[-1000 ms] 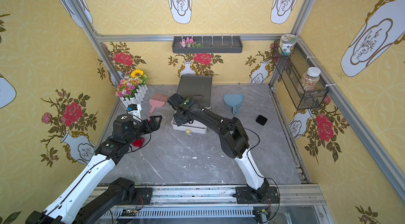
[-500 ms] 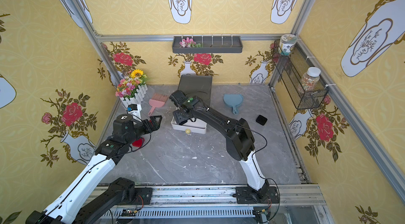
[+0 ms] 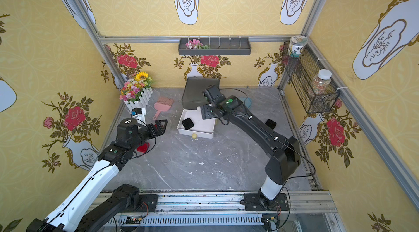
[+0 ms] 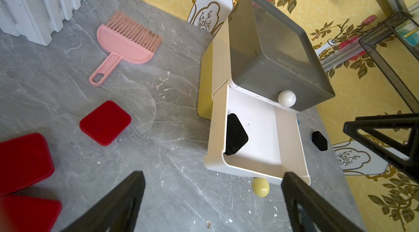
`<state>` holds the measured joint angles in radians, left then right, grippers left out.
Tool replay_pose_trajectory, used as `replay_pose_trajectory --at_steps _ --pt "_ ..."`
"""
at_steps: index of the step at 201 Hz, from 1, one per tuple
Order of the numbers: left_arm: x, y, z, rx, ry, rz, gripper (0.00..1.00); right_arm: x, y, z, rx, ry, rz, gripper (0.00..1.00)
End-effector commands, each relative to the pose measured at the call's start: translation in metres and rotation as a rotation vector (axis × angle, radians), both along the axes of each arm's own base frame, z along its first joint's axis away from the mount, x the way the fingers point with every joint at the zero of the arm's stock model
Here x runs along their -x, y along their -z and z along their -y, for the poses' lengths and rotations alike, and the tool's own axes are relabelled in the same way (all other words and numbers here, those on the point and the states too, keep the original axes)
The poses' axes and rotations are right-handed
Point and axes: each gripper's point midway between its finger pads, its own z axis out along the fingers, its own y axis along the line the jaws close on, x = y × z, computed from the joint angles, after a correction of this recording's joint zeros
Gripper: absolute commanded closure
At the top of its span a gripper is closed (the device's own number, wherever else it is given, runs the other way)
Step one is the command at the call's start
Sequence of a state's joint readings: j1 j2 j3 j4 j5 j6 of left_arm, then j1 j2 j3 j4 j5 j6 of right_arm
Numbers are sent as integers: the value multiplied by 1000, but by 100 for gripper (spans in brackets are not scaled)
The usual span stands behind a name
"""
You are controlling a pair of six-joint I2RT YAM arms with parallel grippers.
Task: Place the brooch boxes into the drawer by color
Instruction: Pick up the brooch box from the center of the board.
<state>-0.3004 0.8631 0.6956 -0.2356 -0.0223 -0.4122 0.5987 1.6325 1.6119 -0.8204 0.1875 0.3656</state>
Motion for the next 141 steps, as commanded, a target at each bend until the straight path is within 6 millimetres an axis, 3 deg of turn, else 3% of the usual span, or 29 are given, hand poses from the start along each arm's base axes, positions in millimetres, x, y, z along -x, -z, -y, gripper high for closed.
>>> replay_pose_trajectory --at_steps 1,29,81,106,141 --pt "1 0 1 4 8 -2 0 -6 2 53 -33 141 -6 11" --pt "1 1 2 5 10 -5 0 -12 30 134 -47 321 -78 6" --pt "1 0 2 11 14 -2 0 -21 90 250 -68 581 -190 3" --pt "0 0 4 12 18 -3 0 -29 104 289 -93 669 -201 3" --pt "0 1 5 14 26 -7 0 -44 133 317 -75 728 -247 1"
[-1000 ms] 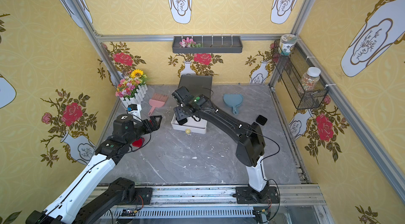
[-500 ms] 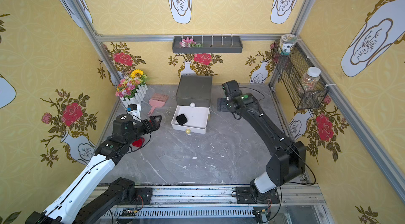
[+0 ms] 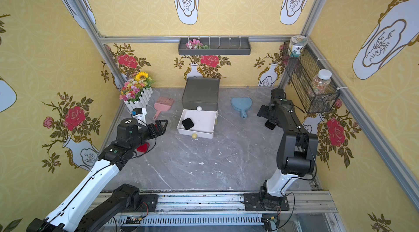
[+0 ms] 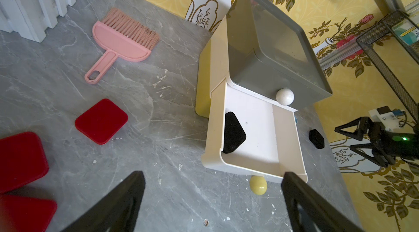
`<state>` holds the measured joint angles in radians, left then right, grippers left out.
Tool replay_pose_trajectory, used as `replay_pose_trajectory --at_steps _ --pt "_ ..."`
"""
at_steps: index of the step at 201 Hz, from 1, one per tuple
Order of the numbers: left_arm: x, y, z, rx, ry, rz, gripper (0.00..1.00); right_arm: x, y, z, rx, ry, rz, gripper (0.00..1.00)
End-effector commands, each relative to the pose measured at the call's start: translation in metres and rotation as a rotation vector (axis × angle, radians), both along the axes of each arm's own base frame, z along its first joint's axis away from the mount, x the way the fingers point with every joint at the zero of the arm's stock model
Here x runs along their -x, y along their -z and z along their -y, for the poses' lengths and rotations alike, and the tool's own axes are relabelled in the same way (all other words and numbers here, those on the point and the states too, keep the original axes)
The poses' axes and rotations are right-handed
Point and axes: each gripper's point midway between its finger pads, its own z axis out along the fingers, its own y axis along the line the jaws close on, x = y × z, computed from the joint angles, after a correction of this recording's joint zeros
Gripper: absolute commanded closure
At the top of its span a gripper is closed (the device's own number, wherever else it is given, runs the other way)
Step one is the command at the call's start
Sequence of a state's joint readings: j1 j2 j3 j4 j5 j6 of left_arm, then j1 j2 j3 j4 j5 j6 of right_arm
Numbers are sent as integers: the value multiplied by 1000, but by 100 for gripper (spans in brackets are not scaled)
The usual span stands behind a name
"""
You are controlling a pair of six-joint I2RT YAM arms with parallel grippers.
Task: Place the brooch boxes into the drawer by color
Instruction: Pick up the brooch box from the center of the board.
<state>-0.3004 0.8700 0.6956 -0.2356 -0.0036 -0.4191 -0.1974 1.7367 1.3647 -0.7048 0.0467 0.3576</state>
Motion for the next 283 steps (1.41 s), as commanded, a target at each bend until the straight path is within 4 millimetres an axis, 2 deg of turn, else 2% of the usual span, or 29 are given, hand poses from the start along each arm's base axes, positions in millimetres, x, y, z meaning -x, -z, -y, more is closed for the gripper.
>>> replay_pose_trajectory --at_steps 1,55,88,159,193,206,223,248,283 --pt "0 -1 2 2 13 5 0 -15 12 15 1 17 11 1" --pt "-1 -1 3 4 17 6 0 -32 53 31 -5 32 -43 3" --pt "-2 2 4 2 19 -7 0 -38 67 31 -13 29 -51 7" --pt "-3 3 3 -2 17 -9 0 -35 88 30 -25 34 -79 16" --pt "-2 3 3 -4 17 -11 0 -31 93 28 -34 36 -87 20" --pt "-2 2 3 -3 15 -8 0 -30 94 27 -39 36 -90 26" --pt "-2 2 3 -3 15 -8 0 -29 91 24 -37 32 -83 34" --pt "-2 2 3 -3 16 -7 0 -27 82 22 -33 27 -64 40" --pt "-1 0 3 -1 15 -1 0 -24 69 6 -34 -6 -44 42"
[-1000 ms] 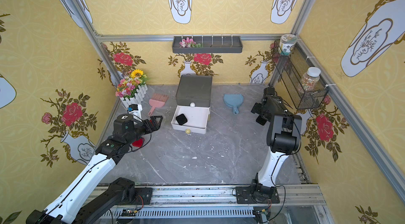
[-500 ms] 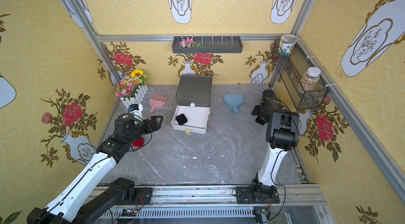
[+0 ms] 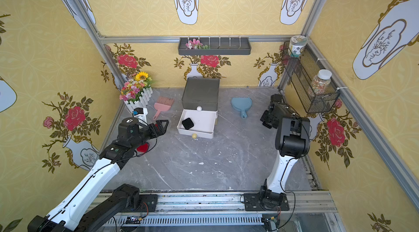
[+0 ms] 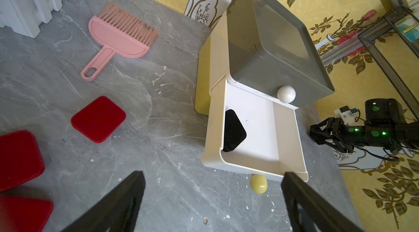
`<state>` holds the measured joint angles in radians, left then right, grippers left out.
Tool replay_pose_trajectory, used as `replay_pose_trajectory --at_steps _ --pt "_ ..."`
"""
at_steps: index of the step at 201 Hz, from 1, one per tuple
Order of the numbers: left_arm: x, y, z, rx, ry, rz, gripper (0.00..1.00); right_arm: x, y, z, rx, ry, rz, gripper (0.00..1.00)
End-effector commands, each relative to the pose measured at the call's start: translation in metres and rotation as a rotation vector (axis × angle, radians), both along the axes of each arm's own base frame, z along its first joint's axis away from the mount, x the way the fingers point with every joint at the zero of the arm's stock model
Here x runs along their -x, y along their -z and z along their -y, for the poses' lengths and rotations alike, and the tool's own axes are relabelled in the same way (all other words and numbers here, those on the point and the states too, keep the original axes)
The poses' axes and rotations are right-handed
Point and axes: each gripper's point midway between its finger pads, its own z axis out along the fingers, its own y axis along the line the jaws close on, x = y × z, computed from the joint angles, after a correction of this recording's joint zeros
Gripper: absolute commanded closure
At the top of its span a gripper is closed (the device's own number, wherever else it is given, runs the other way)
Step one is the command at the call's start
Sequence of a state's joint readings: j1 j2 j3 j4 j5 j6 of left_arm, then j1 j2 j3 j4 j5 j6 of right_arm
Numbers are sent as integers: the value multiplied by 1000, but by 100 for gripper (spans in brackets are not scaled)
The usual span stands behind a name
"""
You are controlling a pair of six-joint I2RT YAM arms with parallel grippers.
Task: Place the brooch boxes into the drawer by color
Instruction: Pick up the brooch box from the center of the board, then place the brooch box in the drawer.
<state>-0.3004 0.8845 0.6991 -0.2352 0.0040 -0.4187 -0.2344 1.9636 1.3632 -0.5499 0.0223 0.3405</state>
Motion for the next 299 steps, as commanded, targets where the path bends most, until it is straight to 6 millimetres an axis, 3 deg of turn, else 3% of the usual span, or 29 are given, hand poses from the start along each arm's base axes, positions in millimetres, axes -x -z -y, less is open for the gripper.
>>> replay_pose_trajectory --at_steps 1,46,82,123,149,181,218,243,299 --pt "1 -2 1 0 8 9 0 -1 -12 -11 -1 -20 28 42" --pt "0 -2 0 -1 7 10 0 0 -55 -74 38 -169 98 42" --pt "1 -3 -1 -1 -1 15 0 7 -114 -164 -15 -385 239 42" --pt "1 -2 -2 -4 -4 12 0 32 -191 -248 -89 -596 416 42" --pt "0 -2 -2 -6 -6 10 0 54 -213 -299 -133 -733 456 42" --pt "1 -1 -2 -6 -3 6 0 73 -204 -347 -160 -847 420 42" --pt "0 1 -2 -11 -6 -1 0 81 -172 -392 -127 -919 347 42" --pt "0 1 -3 -11 -9 1 0 76 -151 -401 -103 -897 302 42" --pt "0 1 -2 -10 -7 0 0 58 -115 -400 -15 -846 227 42"
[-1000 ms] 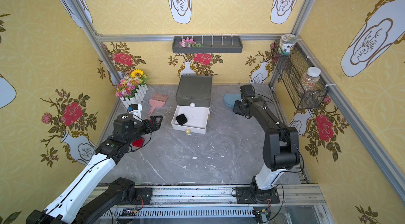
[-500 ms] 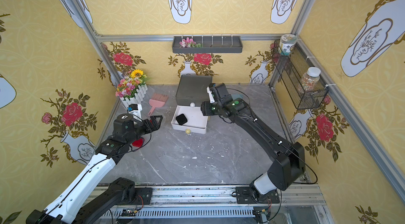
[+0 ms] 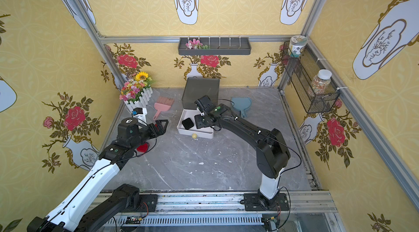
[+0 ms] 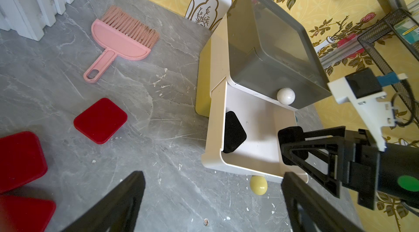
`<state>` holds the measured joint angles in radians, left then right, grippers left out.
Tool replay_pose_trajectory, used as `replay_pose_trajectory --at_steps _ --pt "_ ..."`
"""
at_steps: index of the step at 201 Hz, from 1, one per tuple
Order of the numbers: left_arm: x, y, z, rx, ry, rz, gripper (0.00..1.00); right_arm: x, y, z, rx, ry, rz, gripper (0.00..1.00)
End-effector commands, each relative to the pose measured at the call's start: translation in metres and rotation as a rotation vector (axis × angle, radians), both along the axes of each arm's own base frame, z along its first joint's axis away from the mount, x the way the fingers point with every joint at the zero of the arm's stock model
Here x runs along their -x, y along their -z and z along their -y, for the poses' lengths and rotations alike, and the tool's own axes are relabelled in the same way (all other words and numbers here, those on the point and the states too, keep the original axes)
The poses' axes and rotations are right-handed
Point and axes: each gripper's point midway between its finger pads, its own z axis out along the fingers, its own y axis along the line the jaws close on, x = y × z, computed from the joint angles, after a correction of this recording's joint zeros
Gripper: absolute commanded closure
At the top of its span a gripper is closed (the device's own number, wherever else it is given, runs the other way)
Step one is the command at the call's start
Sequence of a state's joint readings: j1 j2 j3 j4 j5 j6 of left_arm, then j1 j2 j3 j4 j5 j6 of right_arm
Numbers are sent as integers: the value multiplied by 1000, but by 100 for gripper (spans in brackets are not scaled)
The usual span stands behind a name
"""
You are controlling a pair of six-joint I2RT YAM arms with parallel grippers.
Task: Place the brooch boxes into the drawer by color
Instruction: Place the brooch box in the drawer.
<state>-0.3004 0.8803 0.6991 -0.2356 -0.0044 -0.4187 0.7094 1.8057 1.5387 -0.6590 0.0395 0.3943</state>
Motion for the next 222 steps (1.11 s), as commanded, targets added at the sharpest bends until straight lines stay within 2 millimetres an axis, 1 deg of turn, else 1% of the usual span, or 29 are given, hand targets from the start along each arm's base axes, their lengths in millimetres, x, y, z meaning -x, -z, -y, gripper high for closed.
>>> replay_pose_trajectory --at_steps 1,25,49,75,109,150,171,185,208,222 --pt "0 2 -1 -7 1 -5 0 -11 4 2 38 43 20 42" --pt "0 2 -1 -7 0 -3 0 -15 15 -1 58 42 0 42" --pt "0 1 -1 -6 0 1 0 -20 22 0 81 58 3 41" --pt "0 1 -1 -6 1 1 0 -20 30 0 99 64 -8 39" --pt "1 0 -1 -5 1 3 0 -18 32 0 116 65 -2 31" --pt "1 0 -1 -2 0 4 0 -18 26 0 110 69 12 22" --pt "1 -1 -1 -2 1 6 0 -18 23 1 112 71 17 20" --pt "1 -1 -1 -2 0 5 0 -18 17 2 115 72 34 20" --pt "2 0 -1 -2 0 5 0 -12 -3 -4 106 51 86 19" --pt "1 -1 -1 -2 0 6 0 -3 -19 -11 99 20 128 18"
